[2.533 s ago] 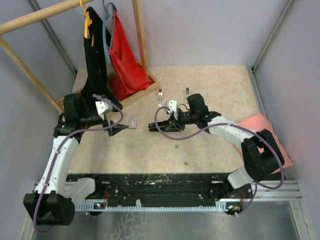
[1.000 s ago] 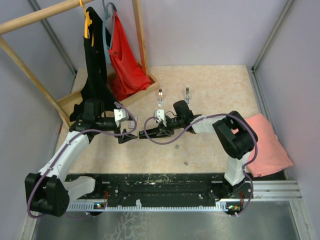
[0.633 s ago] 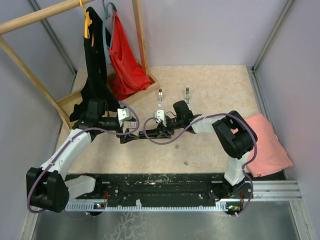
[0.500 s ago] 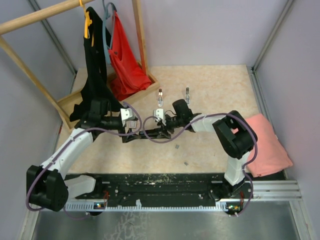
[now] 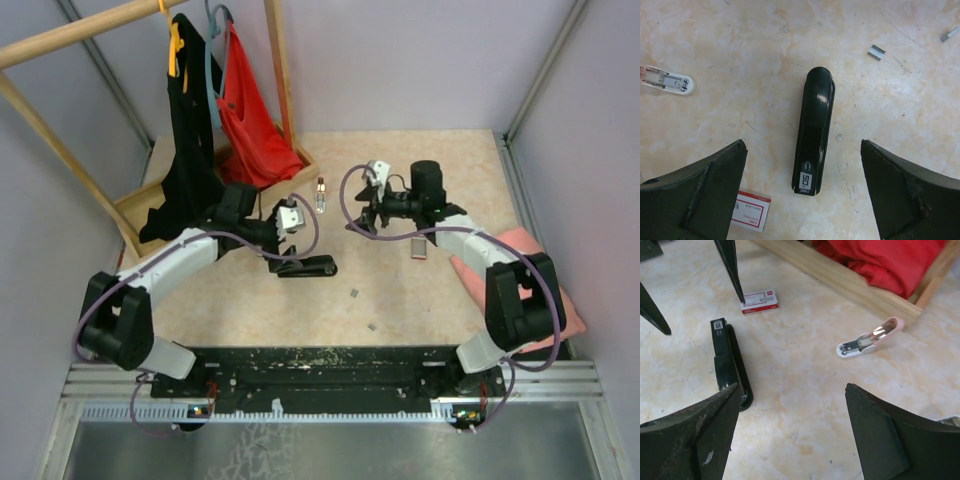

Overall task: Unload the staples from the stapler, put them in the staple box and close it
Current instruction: Place the stapler at the center of the board, then pick up the stapler from the center of the board.

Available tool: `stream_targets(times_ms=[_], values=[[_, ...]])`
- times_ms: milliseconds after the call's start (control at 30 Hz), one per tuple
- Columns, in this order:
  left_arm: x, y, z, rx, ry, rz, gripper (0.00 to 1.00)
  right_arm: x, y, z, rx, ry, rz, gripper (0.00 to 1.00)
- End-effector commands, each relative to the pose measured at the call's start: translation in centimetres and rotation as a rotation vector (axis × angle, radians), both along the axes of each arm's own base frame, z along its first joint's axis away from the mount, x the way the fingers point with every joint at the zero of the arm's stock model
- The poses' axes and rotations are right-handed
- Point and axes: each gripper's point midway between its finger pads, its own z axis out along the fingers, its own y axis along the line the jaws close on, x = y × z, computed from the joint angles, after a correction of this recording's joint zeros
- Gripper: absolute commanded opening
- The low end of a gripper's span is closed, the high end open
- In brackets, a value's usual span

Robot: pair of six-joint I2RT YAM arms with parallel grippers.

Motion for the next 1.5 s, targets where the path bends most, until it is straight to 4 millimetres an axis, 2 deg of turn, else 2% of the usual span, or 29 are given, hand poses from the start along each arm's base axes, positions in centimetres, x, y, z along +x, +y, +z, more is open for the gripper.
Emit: stream_targets(times_ms=[0,267,600,767,1000,1333,1467], values=[[1.9,-2.0,-0.5,0.066,-0.054,-0.014,1.0,-1.2,-1.0,3.5,0.107,0.019,0.002,0.84],[2.5,-4.0,-3.8,0.221,-0.071,-0.057,1.0,-0.2,-3.8,3.8,0.179,0.101,-0.106,0.84],[0.6,-6.4,-6.4,0.317,-0.107,-0.14,0.91,1.2,-7.2,3.5,0.208,0.142,-0.192,0.83],[1.2,-6.9,-7.7,0.358,-0.092,-0.114,0.82,1.3,-7.4,3.1,0.212,0.163,-0.205,0.83],[1.9,-7.5,-8.2,0.385,-0.075,-0.085,0.64,1.4,-7.4,1.9,0.206,0.203,-0.208,0.81],[1.0,-8.1,-9.2,0.405,-0.03,-0.121,0.63,1.6,-7.3,1.0,0.204,0.244,-0.209,0.8],[0.8,-8.1,-9.7,0.42,-0.003,-0.127,0.53,1.7,-7.4,1.0,0.204,0.244,-0.212,0.8]])
